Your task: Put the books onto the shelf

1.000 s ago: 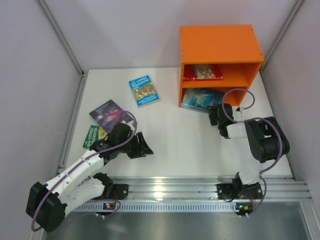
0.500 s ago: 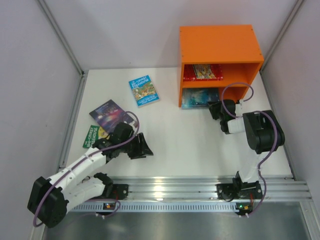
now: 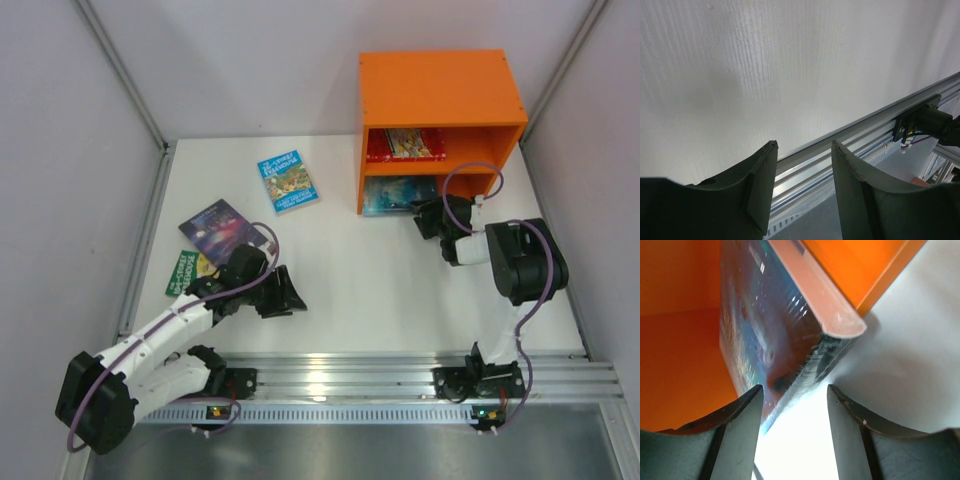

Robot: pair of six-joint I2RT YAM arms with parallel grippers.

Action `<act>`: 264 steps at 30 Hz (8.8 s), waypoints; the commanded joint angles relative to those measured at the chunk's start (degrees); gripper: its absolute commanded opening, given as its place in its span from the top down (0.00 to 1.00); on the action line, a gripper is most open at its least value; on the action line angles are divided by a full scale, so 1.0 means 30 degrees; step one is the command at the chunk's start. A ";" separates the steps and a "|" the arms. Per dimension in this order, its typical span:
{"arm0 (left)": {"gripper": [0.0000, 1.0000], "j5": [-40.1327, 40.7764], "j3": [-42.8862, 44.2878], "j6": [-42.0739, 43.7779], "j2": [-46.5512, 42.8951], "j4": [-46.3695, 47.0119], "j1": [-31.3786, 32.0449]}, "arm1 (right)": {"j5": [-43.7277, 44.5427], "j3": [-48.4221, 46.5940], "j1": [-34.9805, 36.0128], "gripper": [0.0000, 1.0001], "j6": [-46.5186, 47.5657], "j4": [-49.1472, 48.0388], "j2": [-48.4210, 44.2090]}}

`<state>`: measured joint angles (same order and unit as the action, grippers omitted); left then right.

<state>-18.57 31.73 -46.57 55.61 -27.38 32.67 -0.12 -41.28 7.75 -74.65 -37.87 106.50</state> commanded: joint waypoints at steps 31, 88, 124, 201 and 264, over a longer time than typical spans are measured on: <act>0.48 0.0095 0.0412 0.0171 -0.0872 0.0395 -0.0019 | -0.0106 -0.1387 0.0786 0.70 -0.3035 -0.2202 0.1150; 0.15 0.0215 0.5017 0.1609 -0.0111 -0.0786 -1.2722 | -0.0750 0.5205 0.8338 0.00 0.1269 -0.1558 -0.9307; 0.30 0.1035 0.6356 0.2220 1.3242 1.0034 -2.0117 | -0.1834 0.8749 1.0484 0.00 0.3292 -0.2083 -1.0718; 0.41 -0.4971 -0.3721 -0.3935 -0.0370 0.8424 -0.9570 | -0.4777 0.9657 1.0869 1.00 -0.6058 -1.3869 -0.3936; 1.00 -0.1810 -0.3955 -1.4947 0.1235 2.3245 -0.3686 | -0.0492 0.8690 1.0101 0.14 -0.6169 0.6913 -1.9740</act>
<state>-25.82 16.38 -88.64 59.31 31.35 18.83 -7.60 -13.19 35.88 -89.89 -16.29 45.98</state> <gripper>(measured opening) 0.291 0.871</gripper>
